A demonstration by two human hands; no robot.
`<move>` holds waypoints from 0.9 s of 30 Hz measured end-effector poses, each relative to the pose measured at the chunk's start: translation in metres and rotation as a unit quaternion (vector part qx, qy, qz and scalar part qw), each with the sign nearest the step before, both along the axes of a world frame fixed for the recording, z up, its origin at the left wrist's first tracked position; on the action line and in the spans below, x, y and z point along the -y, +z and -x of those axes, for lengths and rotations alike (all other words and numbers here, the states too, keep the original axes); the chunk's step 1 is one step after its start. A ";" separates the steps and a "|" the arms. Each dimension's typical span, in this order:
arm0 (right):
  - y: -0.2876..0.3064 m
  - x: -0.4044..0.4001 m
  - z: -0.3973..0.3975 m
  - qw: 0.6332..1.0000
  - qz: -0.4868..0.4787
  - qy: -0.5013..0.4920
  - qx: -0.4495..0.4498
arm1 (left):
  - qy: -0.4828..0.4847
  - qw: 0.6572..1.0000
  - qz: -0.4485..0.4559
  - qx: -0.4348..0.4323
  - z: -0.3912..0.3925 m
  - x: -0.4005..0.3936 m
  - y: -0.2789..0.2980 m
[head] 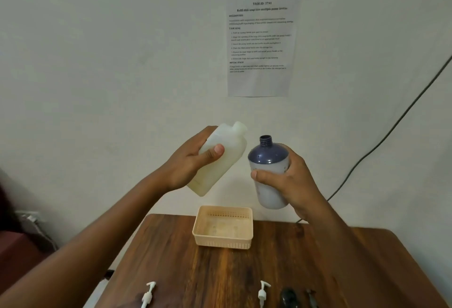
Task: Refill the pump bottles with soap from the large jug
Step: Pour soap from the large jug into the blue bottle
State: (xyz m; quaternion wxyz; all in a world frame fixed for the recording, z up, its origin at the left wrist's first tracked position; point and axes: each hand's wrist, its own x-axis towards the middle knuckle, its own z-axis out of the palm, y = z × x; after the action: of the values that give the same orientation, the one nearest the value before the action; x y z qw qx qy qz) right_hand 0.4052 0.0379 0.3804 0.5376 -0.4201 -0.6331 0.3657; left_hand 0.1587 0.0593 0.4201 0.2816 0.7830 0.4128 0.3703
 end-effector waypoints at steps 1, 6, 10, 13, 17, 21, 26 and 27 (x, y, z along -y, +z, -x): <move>0.002 0.001 -0.001 1.000 -0.003 -0.001 0.006 | -0.002 1.000 -0.005 -0.012 -0.002 0.001 0.005; 0.015 0.003 -0.003 0.999 -0.009 0.004 0.033 | -0.020 0.999 -0.013 -0.046 -0.007 0.003 0.023; 0.022 0.004 -0.008 0.999 -0.007 0.009 0.050 | -0.030 0.998 -0.008 -0.050 -0.006 0.002 0.029; 0.025 0.004 -0.012 0.998 -0.004 0.019 0.053 | -0.033 0.997 -0.009 -0.064 -0.006 0.001 0.031; 0.027 0.003 -0.017 0.998 0.003 0.024 0.062 | -0.040 0.996 -0.012 -0.083 -0.005 -0.001 0.034; 0.028 0.002 -0.020 0.997 0.002 0.025 0.077 | -0.041 0.994 -0.013 -0.098 -0.005 -0.003 0.036; 0.027 0.001 -0.022 0.997 0.005 0.019 0.079 | -0.046 0.992 -0.017 -0.117 -0.007 -0.005 0.038; 0.026 0.001 -0.022 0.997 0.004 0.019 0.077 | -0.047 0.992 -0.018 -0.119 -0.007 -0.006 0.039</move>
State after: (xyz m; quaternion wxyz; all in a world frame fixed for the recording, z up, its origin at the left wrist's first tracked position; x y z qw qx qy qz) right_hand 0.4273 0.0371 0.4067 0.4783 -0.4373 -0.6792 0.3445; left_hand 0.1661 0.0650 0.4591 0.2338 0.8449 0.3993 0.2684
